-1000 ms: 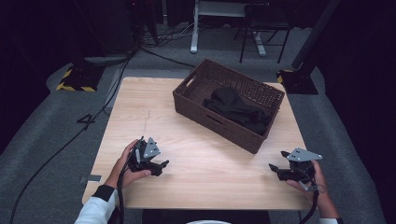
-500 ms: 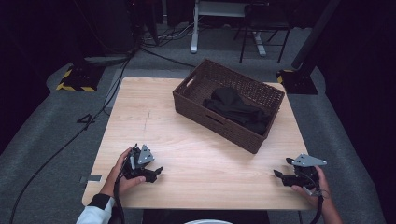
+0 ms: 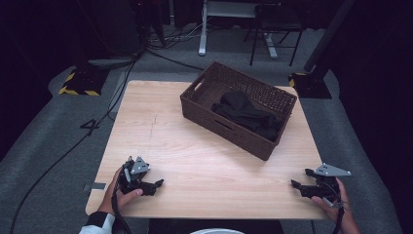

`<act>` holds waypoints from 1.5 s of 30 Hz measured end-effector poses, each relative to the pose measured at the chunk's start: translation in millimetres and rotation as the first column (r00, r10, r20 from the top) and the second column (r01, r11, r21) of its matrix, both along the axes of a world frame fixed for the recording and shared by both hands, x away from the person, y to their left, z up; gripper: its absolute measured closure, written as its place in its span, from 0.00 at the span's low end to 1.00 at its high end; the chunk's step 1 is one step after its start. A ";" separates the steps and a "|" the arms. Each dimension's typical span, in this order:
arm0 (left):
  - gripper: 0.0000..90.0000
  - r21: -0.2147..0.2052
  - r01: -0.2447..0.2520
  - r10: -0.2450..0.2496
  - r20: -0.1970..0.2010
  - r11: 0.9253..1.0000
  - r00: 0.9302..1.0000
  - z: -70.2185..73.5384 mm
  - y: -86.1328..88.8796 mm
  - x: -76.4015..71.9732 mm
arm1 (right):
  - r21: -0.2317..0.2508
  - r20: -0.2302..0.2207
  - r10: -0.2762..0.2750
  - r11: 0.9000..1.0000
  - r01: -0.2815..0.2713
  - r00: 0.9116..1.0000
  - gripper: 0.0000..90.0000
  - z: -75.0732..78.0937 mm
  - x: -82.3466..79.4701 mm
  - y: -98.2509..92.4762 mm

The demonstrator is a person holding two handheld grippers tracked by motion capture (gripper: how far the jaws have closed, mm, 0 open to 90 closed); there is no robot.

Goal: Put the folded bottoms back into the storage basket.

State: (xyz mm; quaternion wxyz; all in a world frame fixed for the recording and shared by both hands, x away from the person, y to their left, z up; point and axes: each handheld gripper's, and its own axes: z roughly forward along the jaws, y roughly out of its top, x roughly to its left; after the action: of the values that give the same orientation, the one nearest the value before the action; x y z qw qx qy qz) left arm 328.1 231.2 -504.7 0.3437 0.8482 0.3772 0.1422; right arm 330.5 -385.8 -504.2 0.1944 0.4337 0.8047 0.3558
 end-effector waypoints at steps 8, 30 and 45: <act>0.16 0.002 -0.003 0.003 -0.003 1.000 1.000 -0.1 0.3 1.2 | -0.002 0.000 -0.011 1.000 0.011 1.000 0.21 -0.1 -0.4 0.7; 0.11 0.013 0.005 -0.005 -0.004 1.000 1.000 -0.1 -2.2 5.0 | 0.002 -0.003 -0.026 1.000 0.026 1.000 0.20 -0.1 1.0 0.7; 0.11 0.011 0.005 -0.005 -0.006 1.000 1.000 -0.2 -2.5 5.2 | 0.001 -0.003 -0.027 1.000 0.027 1.000 0.20 -0.1 1.3 0.6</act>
State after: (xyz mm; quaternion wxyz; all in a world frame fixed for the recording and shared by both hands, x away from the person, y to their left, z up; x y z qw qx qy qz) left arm 333.2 228.7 -505.0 0.3383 0.8514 0.3754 0.1410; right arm 331.8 -385.2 -504.3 0.1976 0.4450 0.7990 0.3529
